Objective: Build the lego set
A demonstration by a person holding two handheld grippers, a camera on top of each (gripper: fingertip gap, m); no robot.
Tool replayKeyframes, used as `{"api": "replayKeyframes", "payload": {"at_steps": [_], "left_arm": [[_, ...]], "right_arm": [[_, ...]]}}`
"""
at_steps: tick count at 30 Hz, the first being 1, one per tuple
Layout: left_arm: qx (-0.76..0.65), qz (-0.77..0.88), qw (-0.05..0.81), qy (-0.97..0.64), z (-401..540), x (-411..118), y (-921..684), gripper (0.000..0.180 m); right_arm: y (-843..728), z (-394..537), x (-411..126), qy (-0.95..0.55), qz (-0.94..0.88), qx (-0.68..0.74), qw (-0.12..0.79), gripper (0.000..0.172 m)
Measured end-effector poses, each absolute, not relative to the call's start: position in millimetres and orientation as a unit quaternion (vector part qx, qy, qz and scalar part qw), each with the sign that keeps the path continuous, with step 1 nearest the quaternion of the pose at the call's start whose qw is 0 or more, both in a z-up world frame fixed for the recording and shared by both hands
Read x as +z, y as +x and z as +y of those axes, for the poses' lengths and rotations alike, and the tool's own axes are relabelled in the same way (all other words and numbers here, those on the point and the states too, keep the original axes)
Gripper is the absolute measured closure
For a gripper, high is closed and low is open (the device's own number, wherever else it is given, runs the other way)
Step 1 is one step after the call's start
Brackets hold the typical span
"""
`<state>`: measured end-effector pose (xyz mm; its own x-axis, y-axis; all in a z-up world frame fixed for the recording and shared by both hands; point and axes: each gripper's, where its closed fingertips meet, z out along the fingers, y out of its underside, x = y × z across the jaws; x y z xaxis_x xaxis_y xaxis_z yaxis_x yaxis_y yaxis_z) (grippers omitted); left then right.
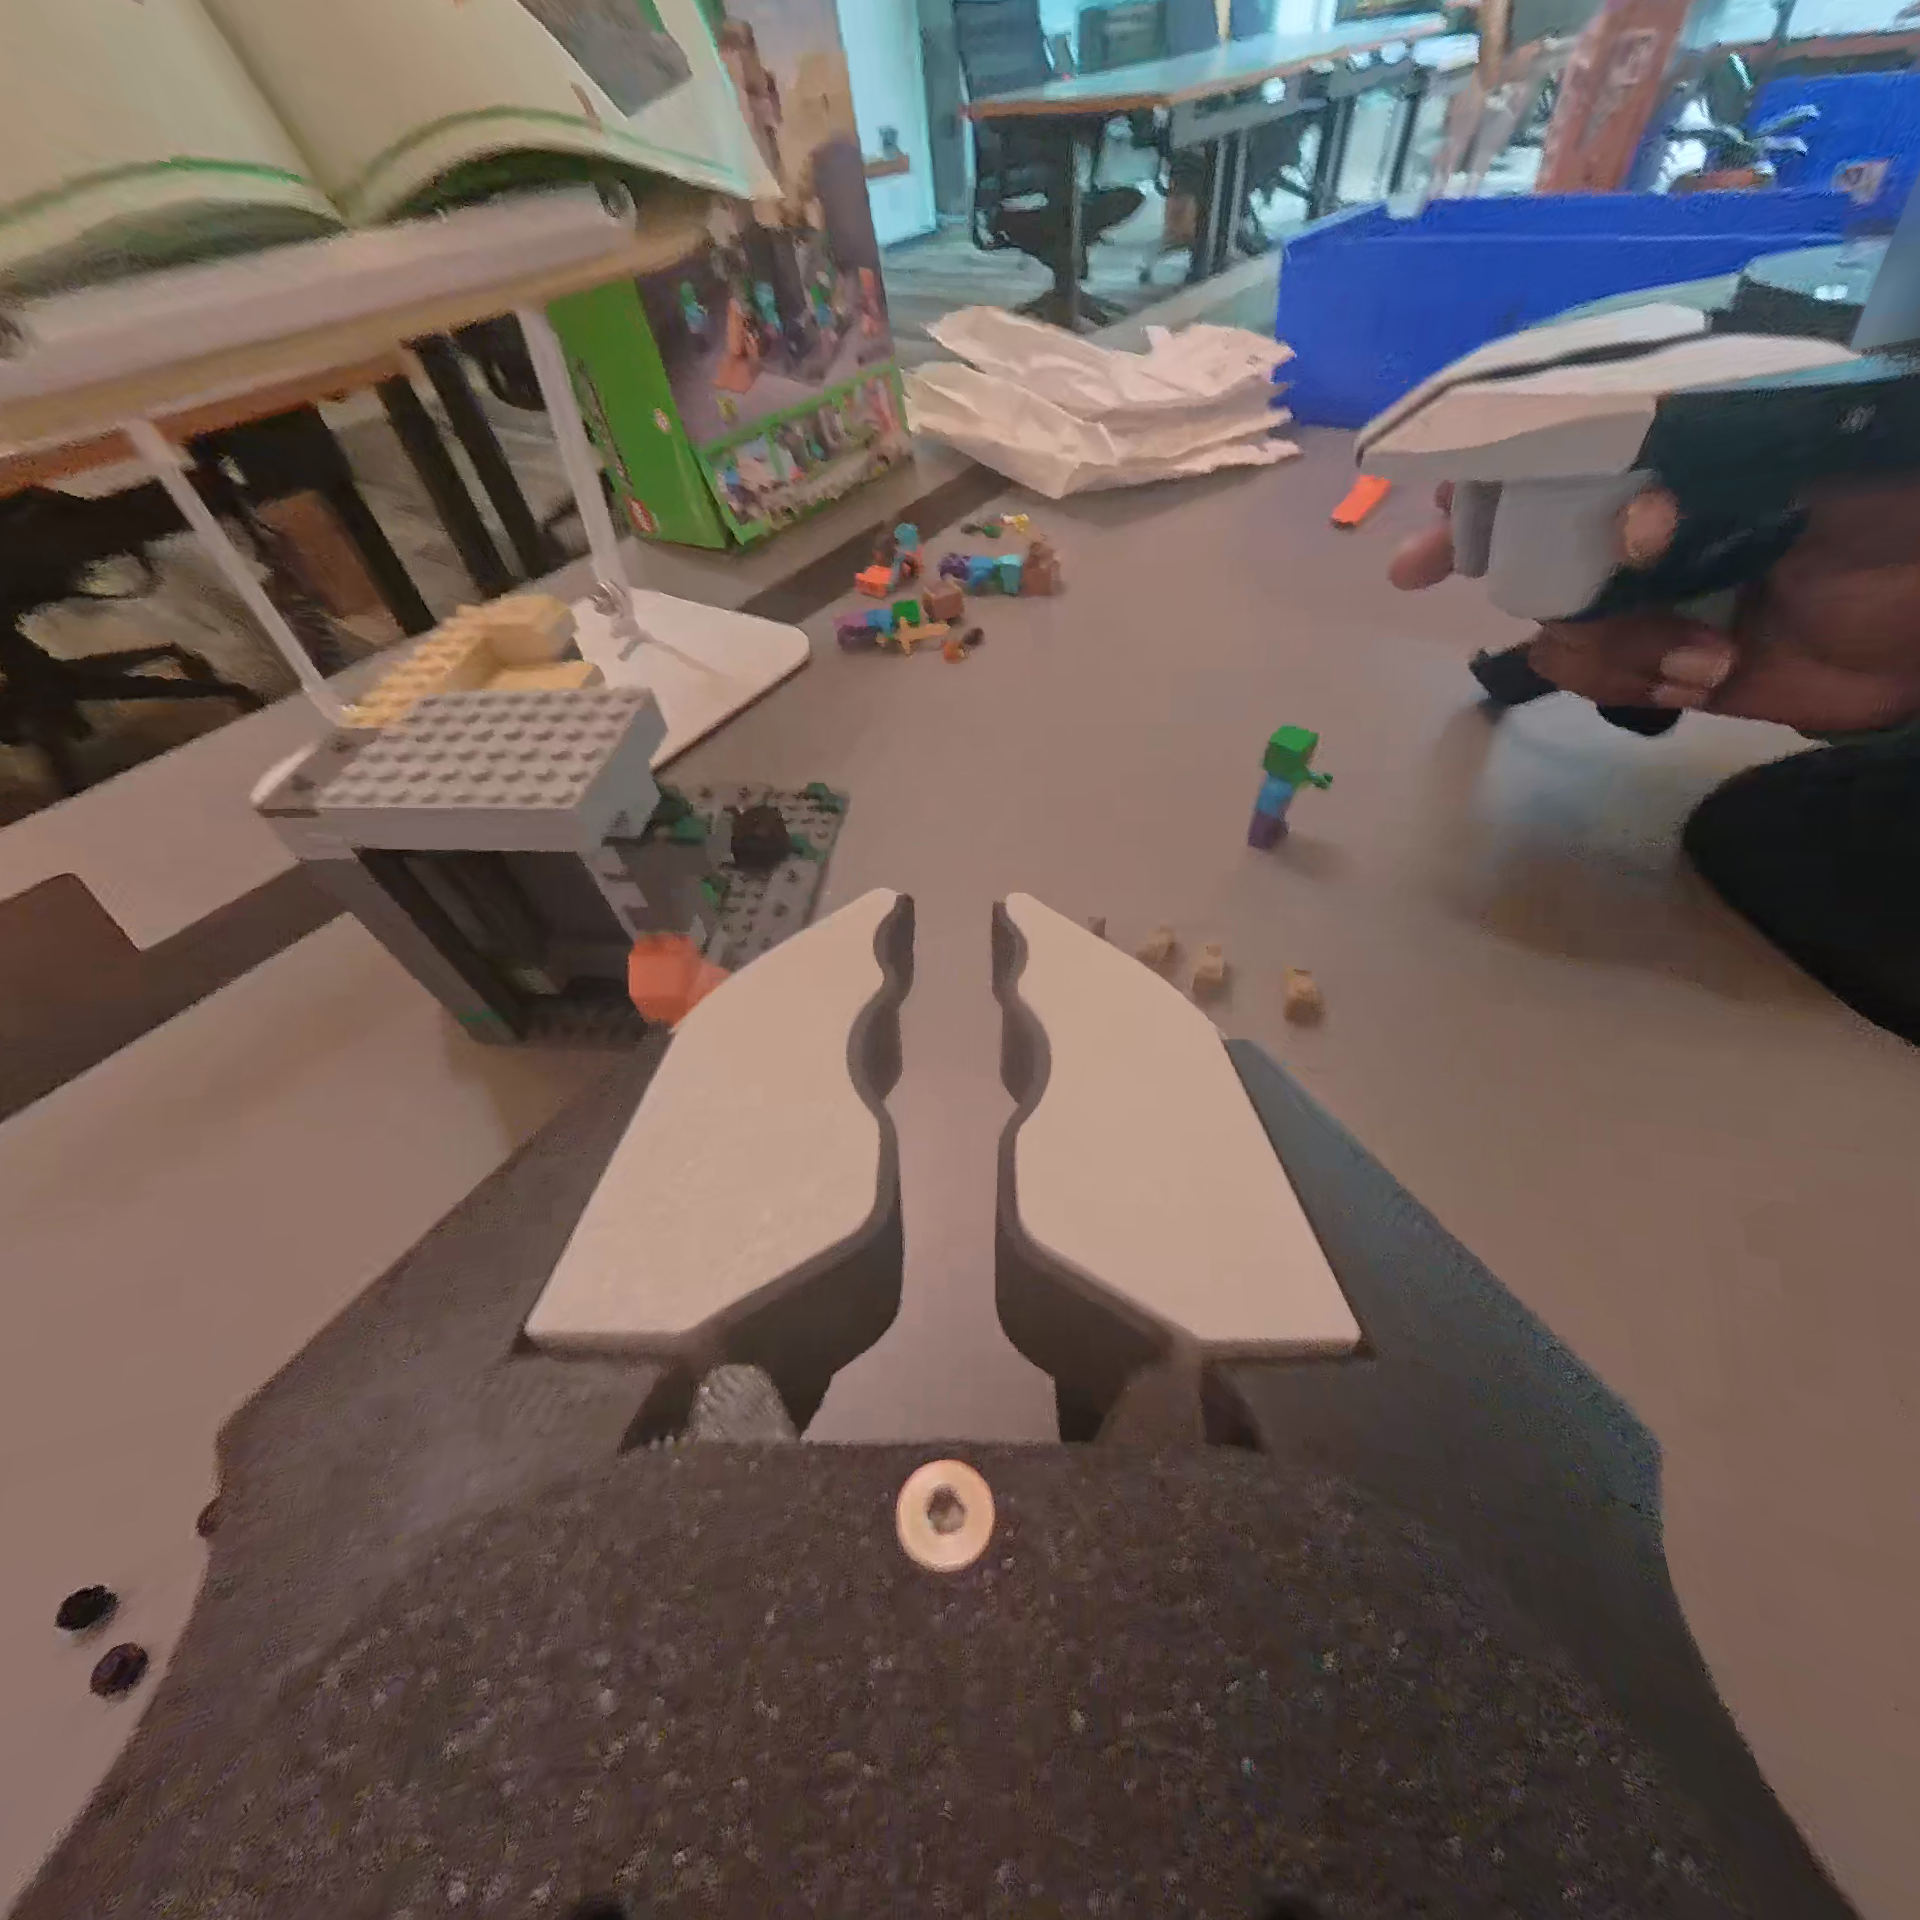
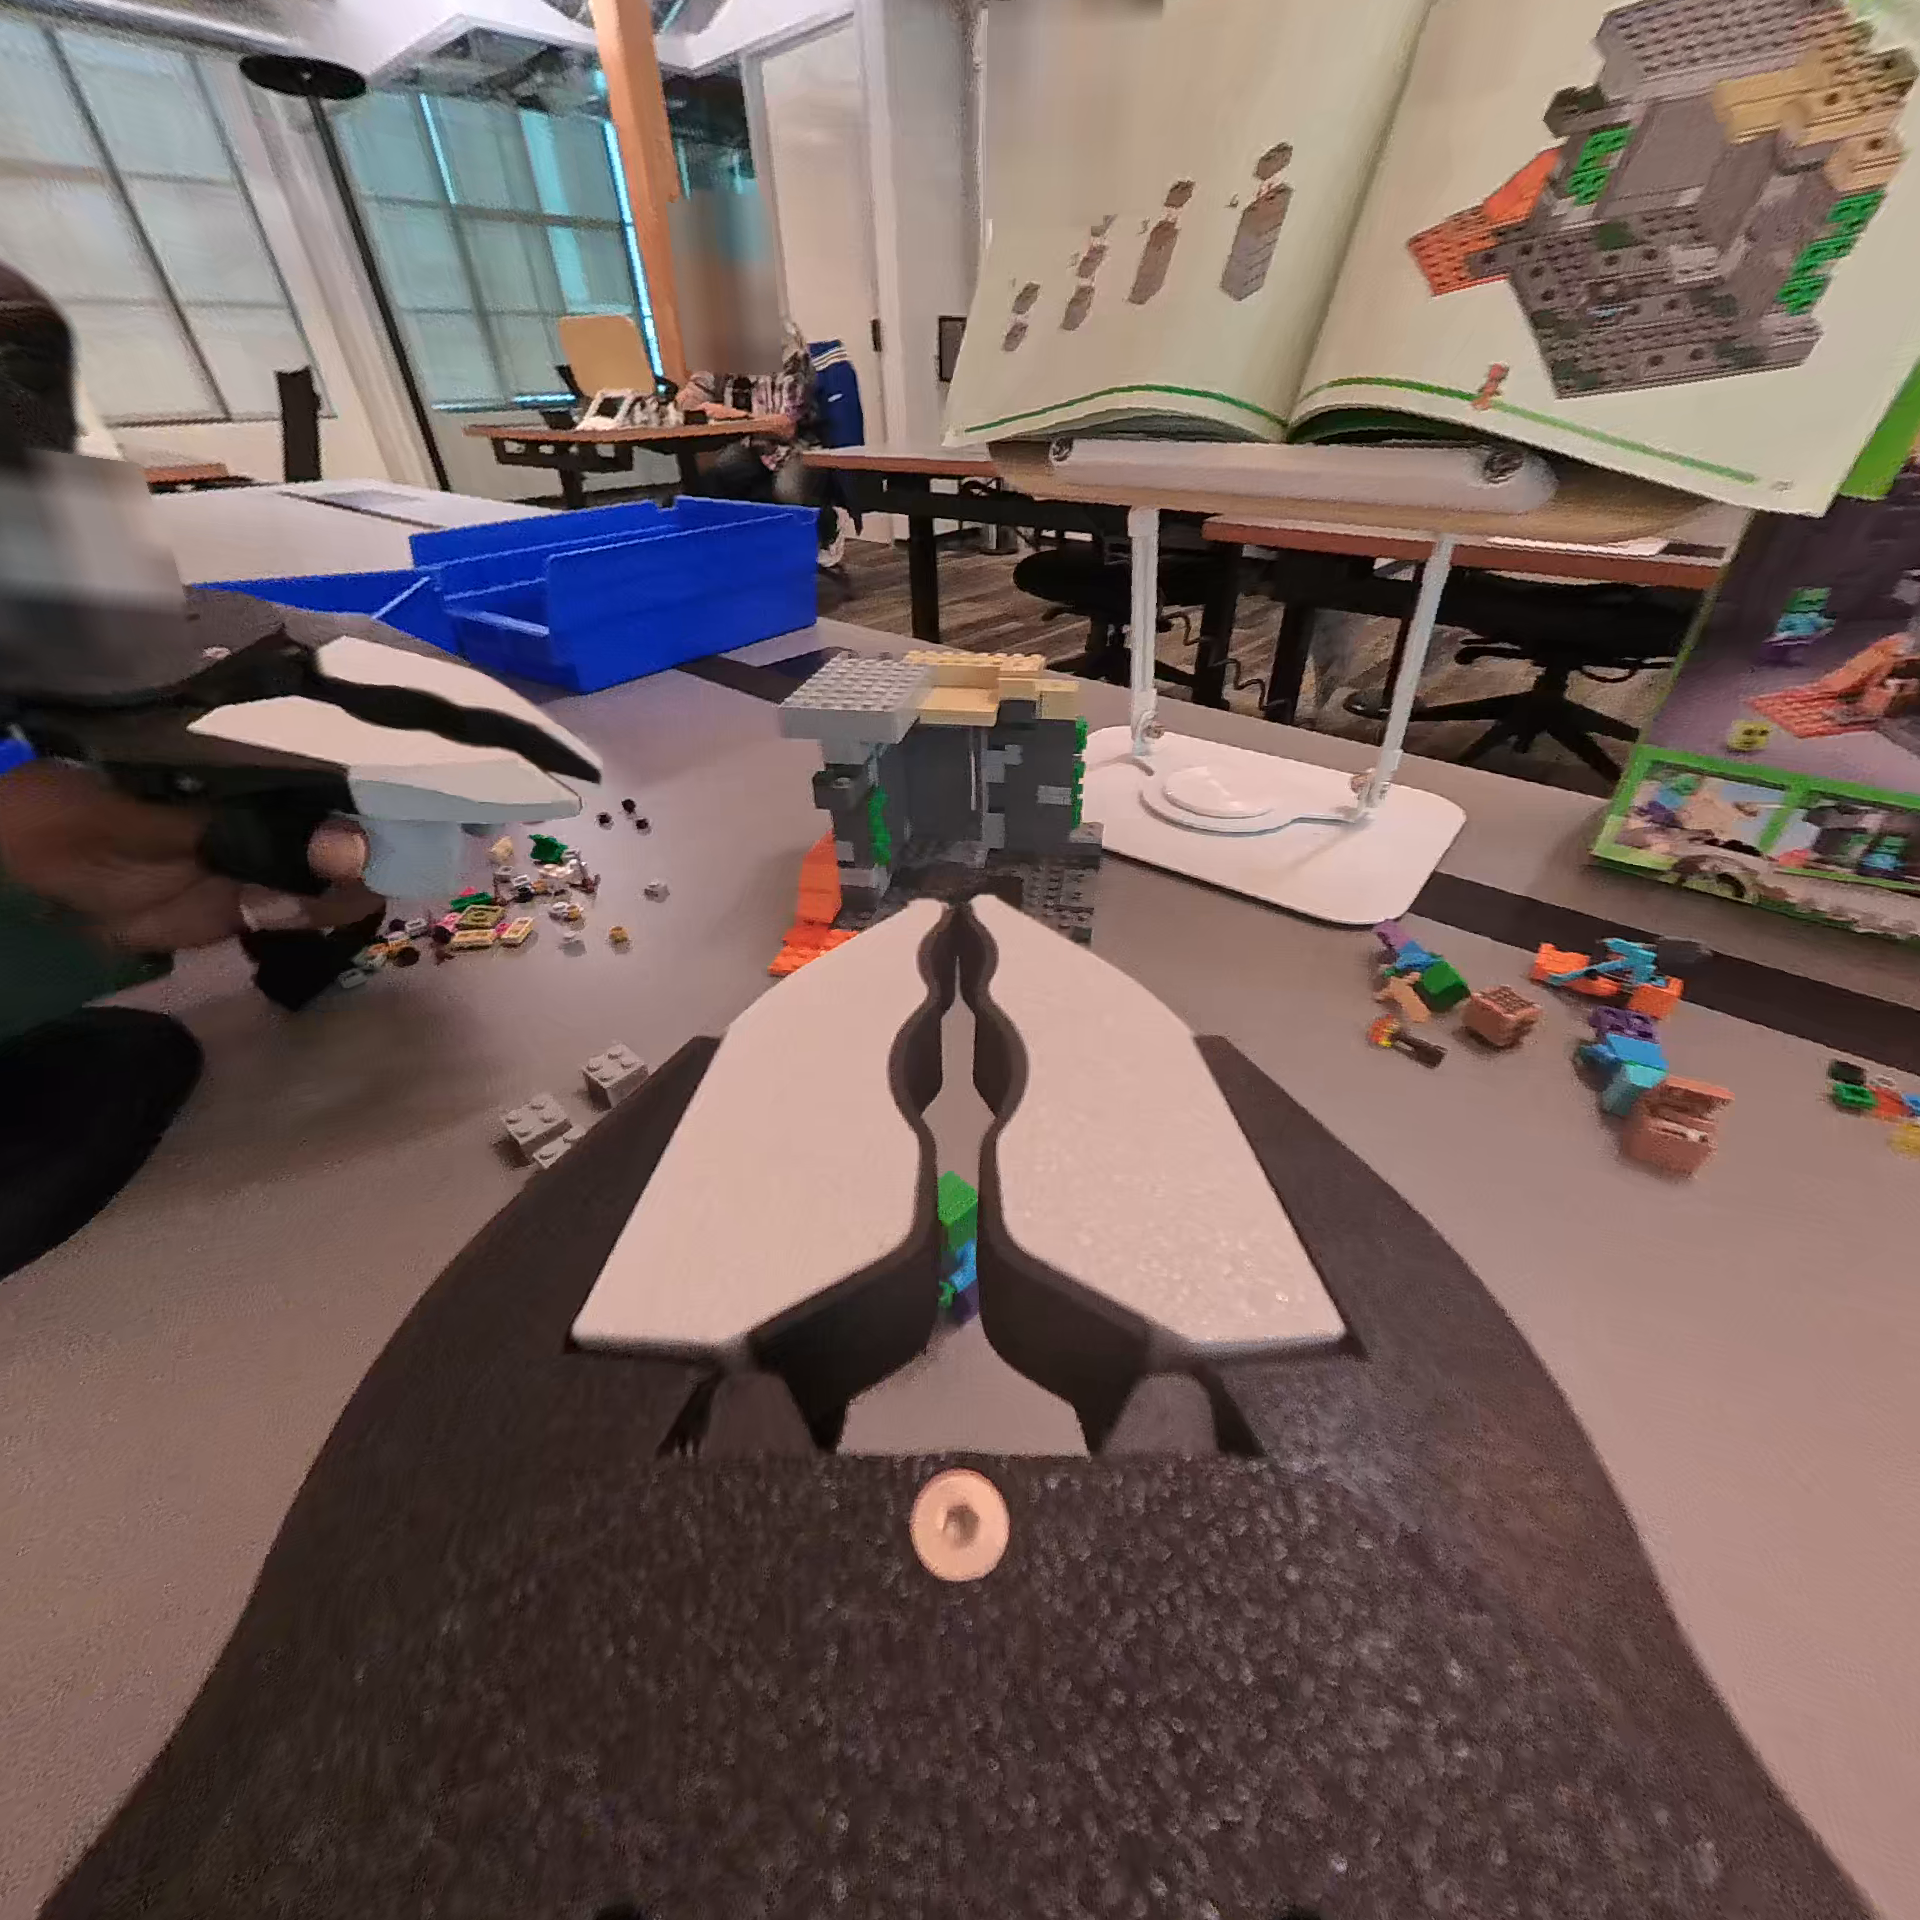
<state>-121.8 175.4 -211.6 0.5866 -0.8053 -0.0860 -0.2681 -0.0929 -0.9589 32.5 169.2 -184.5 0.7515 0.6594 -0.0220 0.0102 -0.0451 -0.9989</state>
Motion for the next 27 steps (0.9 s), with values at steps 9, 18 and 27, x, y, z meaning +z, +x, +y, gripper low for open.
{"api": "replayKeyframes", "payload": {"at_steps": [9, 18, 27], "left_arm": [[-0.26, 0.532, 0.37, -0.716, 131.6, -275.3, -114.2, 0.155], [-0.231, 0.582, 0.324, -0.709, 115.6, -300.2, -100.7, 0.16], [-0.221, 0.623, 0.314, -0.682, 98.3, -299.9, -88.3, 0.165]], "right_arm": [[34.8, 168.6, -188.6, -0.683, -0.241, 0.272, 0.633, 0.172], [16.7, 156.2, -198.1, -0.681, -0.3, 0.28, 0.606, 0.172], [-51.1, 108.4, -253.8, -0.676, -0.527, 0.256, 0.447, 0.163]]}}
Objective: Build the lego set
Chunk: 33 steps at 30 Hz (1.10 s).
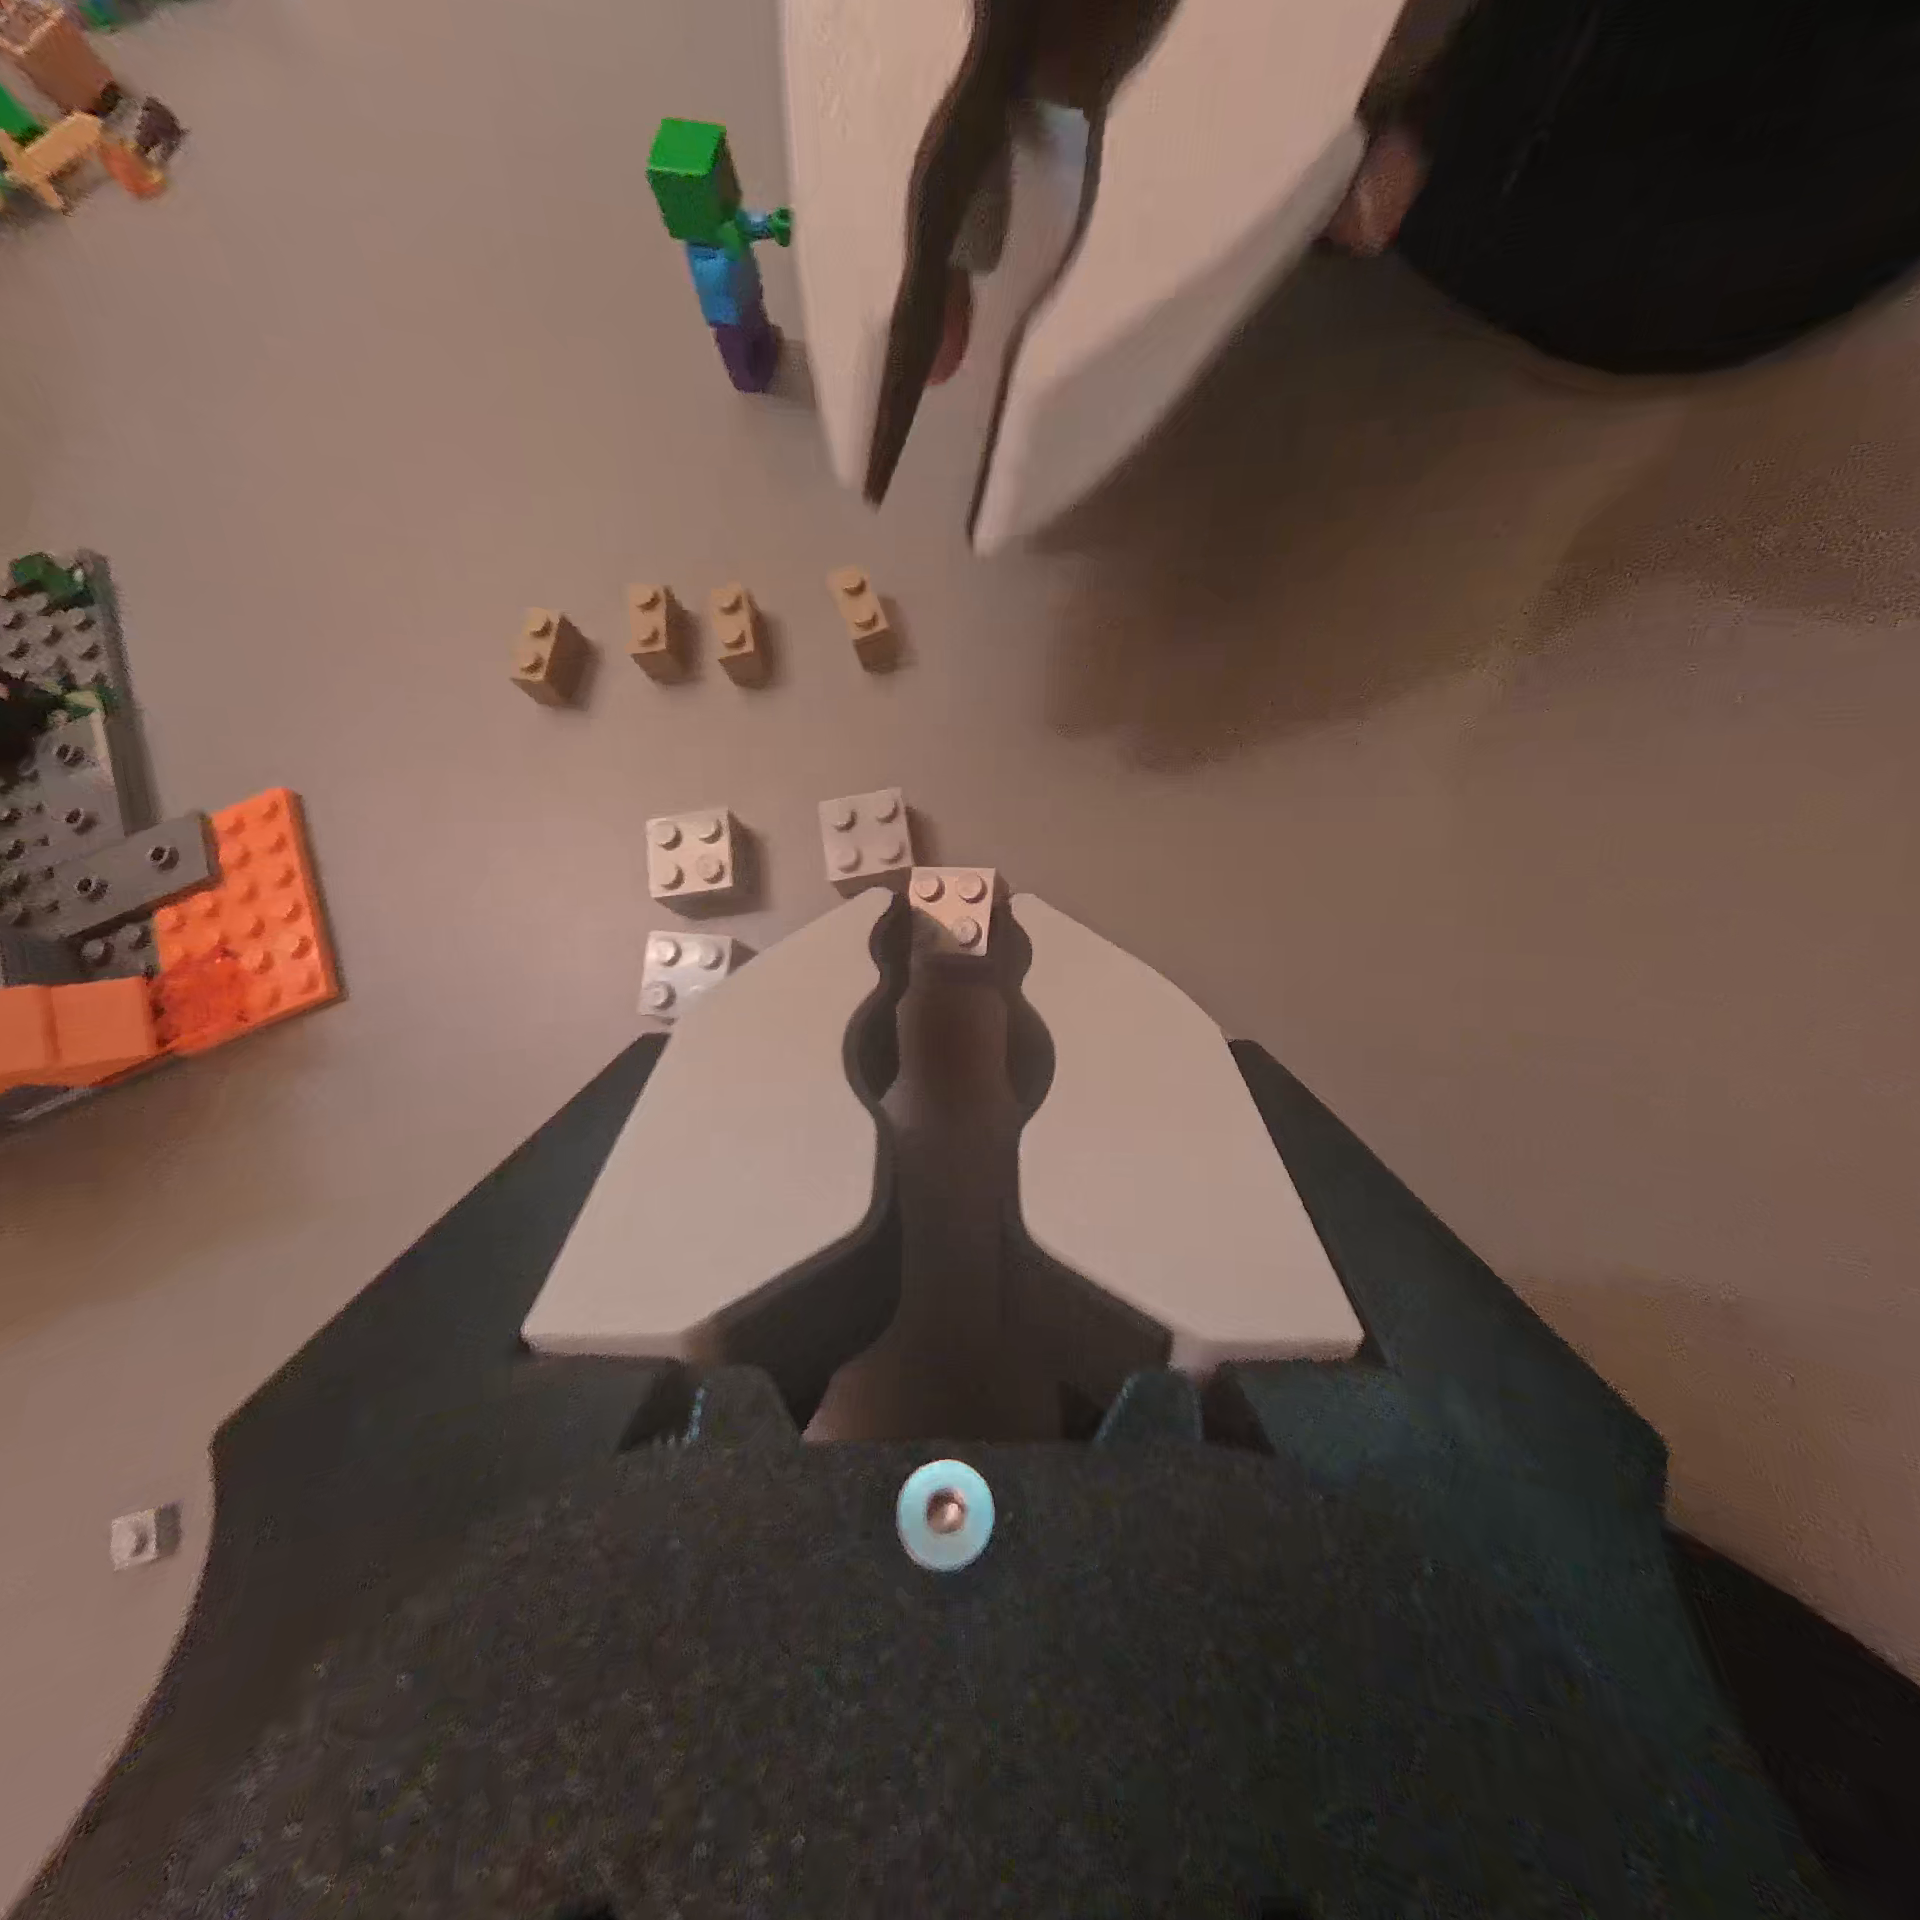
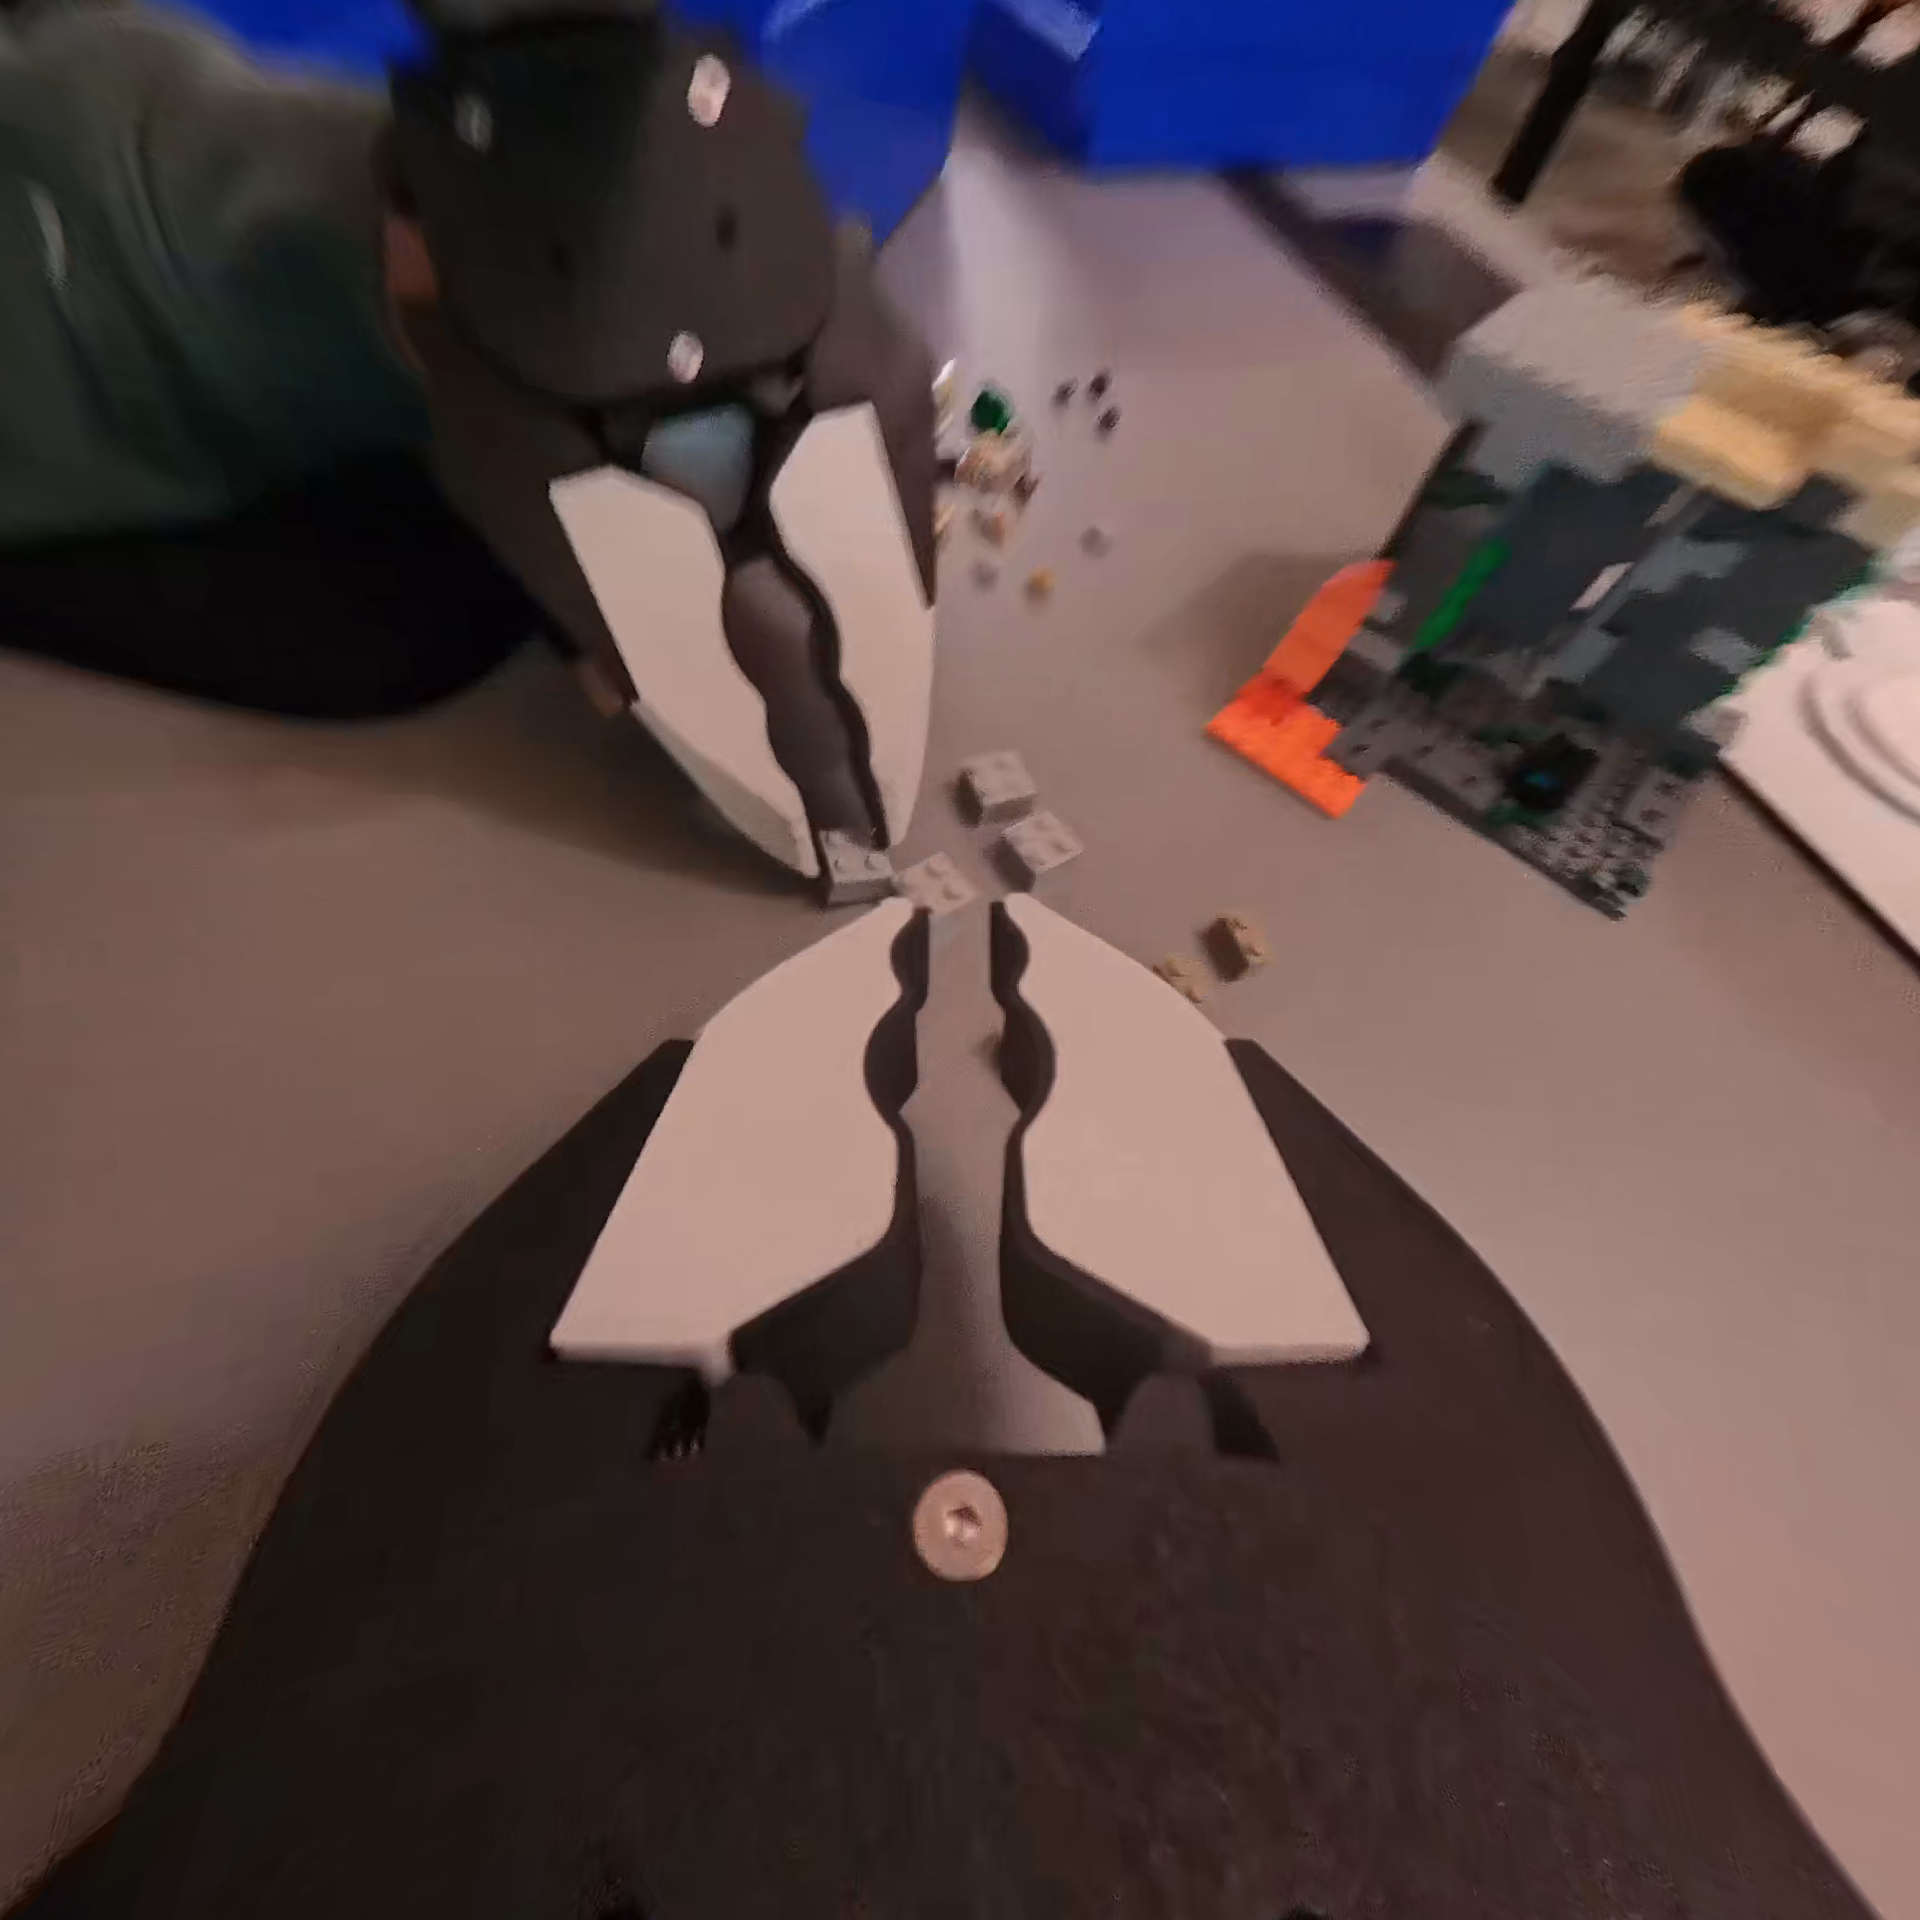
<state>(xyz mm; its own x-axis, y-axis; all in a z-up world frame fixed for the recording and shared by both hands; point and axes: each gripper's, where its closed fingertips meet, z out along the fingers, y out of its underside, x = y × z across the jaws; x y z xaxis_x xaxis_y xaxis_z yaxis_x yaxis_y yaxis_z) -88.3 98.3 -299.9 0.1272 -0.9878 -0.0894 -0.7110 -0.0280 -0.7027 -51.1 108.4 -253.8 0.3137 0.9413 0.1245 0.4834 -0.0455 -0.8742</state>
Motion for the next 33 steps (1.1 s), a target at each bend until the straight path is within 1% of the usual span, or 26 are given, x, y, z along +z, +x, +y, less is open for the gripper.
{"api": "replayKeyframes", "payload": {"at_steps": [2, 3, 6, 13, 16, 19, 24, 26, 29, 33], "left_arm": [[-0.222, 0.63, 0.311, -0.676, 94.4, -299.6, -87.0, 0.164], [-0.221, 0.631, 0.312, -0.675, 93.9, -299.0, -86.5, 0.16], [-0.224, 0.631, 0.315, -0.673, 93.0, -294.8, -88.2, 0.157], [-0.213, 0.617, 0.32, -0.687, 101.5, -289.4, -104.1, 0.16], [-0.217, 0.605, 0.331, -0.691, 106.5, -286.5, -108.9, 0.162], [-0.245, 0.585, 0.348, -0.69, 111.1, -279.5, -112.4, 0.164], [-0.264, 0.547, 0.379, -0.698, 123.7, -265.9, -121.7, 0.164], [-0.261, 0.547, 0.385, -0.696, 124.5, -263.2, -122.8, 0.164], [-0.258, 0.551, 0.381, -0.696, 122.9, -264.4, -123.1, 0.164], [-0.245, 0.548, 0.389, -0.699, 127.3, -263.9, -124.6, 0.165]], "right_arm": [[-61.3, 103.8, -264.5, -0.67, -0.582, 0.22, 0.405, 0.156], [-65.7, 101.7, -267.4, -0.661, -0.61, 0.206, 0.387, 0.152], [-74.8, 102.4, -272.0, -0.634, -0.674, 0.172, 0.338, 0.152], [-77.0, 113.1, -286.2, -0.584, -0.778, 0.085, 0.215, 0.153], [-80.0, 113.7, -292.0, -0.57, -0.799, 0.074, 0.177, 0.152], [-82.5, 114.1, -297.5, -0.572, -0.803, 0.074, 0.15, 0.152], [-80.9, 117.9, -305.8, -0.58, -0.799, 0.066, 0.141, 0.152], [-80.3, 118.4, -307.7, -0.586, -0.795, 0.07, 0.14, 0.155], [-79.2, 118.4, -303.2, -0.593, -0.789, 0.079, 0.143, 0.156], [-82.0, 113.7, -283.0, -0.612, -0.769, 0.107, 0.15, 0.156]]}}
